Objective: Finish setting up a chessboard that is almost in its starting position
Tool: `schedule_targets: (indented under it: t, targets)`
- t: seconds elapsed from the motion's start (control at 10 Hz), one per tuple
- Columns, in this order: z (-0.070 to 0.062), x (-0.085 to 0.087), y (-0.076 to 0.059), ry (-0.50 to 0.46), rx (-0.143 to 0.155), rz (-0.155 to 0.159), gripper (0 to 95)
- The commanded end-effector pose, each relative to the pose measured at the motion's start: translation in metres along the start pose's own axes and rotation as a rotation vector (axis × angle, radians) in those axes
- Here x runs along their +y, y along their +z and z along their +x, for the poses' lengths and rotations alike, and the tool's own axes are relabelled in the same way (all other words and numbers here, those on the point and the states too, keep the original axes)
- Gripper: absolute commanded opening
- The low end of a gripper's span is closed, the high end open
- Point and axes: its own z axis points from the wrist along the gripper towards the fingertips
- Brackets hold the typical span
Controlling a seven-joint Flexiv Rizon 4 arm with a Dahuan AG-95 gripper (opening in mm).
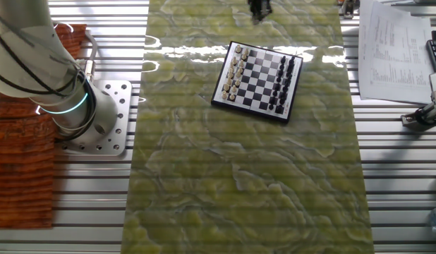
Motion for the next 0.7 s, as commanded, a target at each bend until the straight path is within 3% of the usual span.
schedule_targets:
  t: [0.1, 0.7]
  targets:
    - [0.013, -0.006, -0.003, -0.040, 0.001, 0.013, 0.0]
    - [0.038, -0.039, -0.009, -0.108, 0.004, 0.005, 0.0]
